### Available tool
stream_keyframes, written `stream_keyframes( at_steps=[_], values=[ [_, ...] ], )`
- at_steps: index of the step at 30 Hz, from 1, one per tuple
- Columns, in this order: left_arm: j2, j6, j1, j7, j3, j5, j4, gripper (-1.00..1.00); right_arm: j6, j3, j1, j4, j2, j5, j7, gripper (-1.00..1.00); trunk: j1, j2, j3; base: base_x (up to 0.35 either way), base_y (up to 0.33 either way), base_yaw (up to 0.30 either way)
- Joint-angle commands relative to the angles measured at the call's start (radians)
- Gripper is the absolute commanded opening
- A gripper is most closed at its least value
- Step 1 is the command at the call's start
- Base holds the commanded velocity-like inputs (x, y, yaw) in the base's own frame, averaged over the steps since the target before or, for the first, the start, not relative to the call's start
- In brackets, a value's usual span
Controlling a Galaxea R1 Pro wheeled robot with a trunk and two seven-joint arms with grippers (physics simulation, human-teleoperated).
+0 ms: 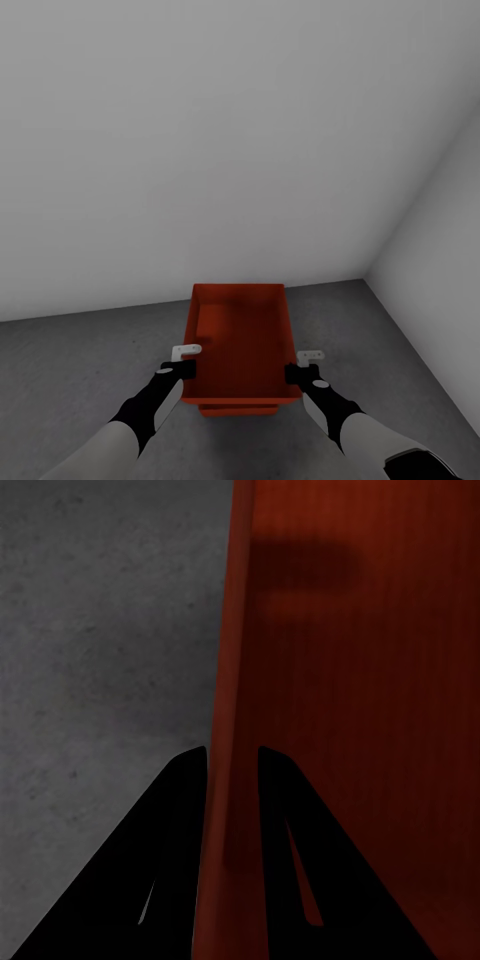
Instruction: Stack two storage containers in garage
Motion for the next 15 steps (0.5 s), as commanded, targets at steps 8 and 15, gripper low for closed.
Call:
stream_keyframes(
  at_steps=[8, 15],
  values=[
    [0.010, -0.077, -0.001, 0.014, 0.018, -0.021, -0.004, -1.00, -0.004, -0.005, 0.000, 0.004, -0.006, -0.015, -0.007, -1.00, 0.000, -0.002, -0.002, 0.000, 0.000, 0.000],
    [0.009, -0.077, -0.001, 0.013, 0.017, -0.019, -0.004, -1.00, -0.006, -0.005, 0.000, 0.004, -0.006, -0.015, -0.007, -1.00, 0.000, -0.002, -0.002, 0.000, 0.000, 0.000]
  ],
)
